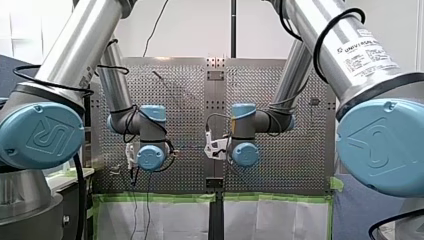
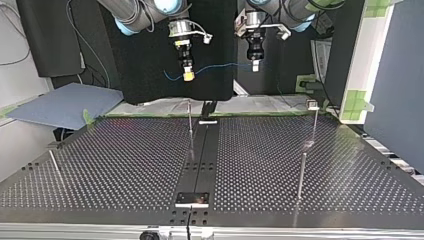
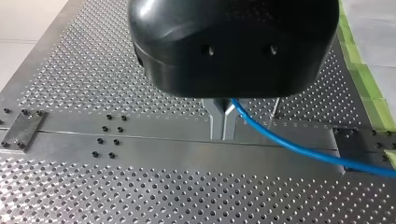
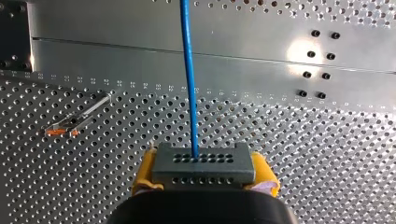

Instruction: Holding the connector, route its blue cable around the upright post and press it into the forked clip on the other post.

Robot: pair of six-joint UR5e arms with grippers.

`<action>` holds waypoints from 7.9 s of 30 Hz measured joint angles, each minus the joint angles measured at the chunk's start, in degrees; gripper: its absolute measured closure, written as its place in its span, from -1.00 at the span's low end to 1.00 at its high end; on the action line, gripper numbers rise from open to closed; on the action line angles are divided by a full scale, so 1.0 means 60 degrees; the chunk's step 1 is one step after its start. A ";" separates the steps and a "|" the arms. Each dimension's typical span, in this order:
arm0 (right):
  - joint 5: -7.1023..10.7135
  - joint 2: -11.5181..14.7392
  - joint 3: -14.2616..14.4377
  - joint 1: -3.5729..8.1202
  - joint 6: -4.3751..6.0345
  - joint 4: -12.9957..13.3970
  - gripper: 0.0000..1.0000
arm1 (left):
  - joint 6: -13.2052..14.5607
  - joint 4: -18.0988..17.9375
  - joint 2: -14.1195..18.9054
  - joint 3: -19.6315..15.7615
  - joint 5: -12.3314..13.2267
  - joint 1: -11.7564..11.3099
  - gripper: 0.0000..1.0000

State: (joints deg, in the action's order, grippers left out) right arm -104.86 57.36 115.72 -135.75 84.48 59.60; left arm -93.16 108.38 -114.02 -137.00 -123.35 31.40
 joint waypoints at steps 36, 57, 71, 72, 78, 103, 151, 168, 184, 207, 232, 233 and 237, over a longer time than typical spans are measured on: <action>-0.1931 -0.1602 -0.0783 -0.0795 0.0198 -0.0688 1.00 | 0.0383 0.2057 0.0494 0.1256 -0.0874 0.1198 1.00; -0.1948 0.0006 -0.1228 -0.0538 0.0960 -0.1838 1.00 | 0.0067 0.2774 0.1946 0.1336 -0.0241 0.0048 1.00; -0.0762 0.1208 -0.2155 -0.0186 0.1046 -0.3039 1.00 | -0.0048 0.3599 0.2563 0.2118 -0.0486 -0.0224 1.00; -0.0678 0.1290 -0.2229 -0.0159 0.1080 -0.3122 1.00 | -0.0060 0.3692 0.2632 0.2145 -0.0547 -0.0249 1.00; -0.0172 0.1797 -0.2531 0.0059 0.1358 -0.3628 1.00 | -0.0173 0.4162 0.3032 0.2179 -0.0910 -0.0408 1.00; 0.2034 0.3483 -0.4067 0.0678 0.1606 -0.5564 1.00 | -0.0416 0.5867 0.4478 0.3710 -0.0684 -0.1358 1.00; 0.3404 0.2084 -0.6811 0.0703 0.1611 -0.6330 1.00 | -0.2144 0.8143 0.3902 0.6623 0.2903 -0.5464 1.00; 0.3449 0.1624 -0.7217 0.0694 0.1610 -0.6309 1.00 | -0.2480 0.7736 0.3449 0.6639 0.4151 -0.6028 1.00; 0.3399 0.1184 -0.7265 0.0734 0.1571 -0.6219 1.00 | -0.2792 0.7463 0.2803 0.6644 0.4566 -0.6010 1.00; 0.3357 0.0691 -0.7261 0.0708 0.1539 -0.5974 1.00 | -0.3218 0.7031 0.1937 0.6636 0.5127 -0.5732 1.00; 0.3301 -0.0477 -0.7213 0.0614 0.1327 -0.6405 1.00 | -0.3975 0.6884 0.1926 0.6331 0.5272 -0.5641 -1.00; 0.3288 -0.0523 -0.7194 0.0614 0.1324 -0.6399 1.00 | -0.4044 0.6884 0.1925 0.6330 0.5311 -0.5640 -1.00; 0.3259 -0.0711 -0.7029 0.0612 0.1320 -0.6276 1.00 | -0.4388 0.6894 0.1925 0.6328 0.5401 -0.5645 -1.00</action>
State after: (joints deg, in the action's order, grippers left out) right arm -85.30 53.09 73.54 -132.07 92.40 21.94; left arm -119.49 149.75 -102.48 -99.03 -90.94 -2.47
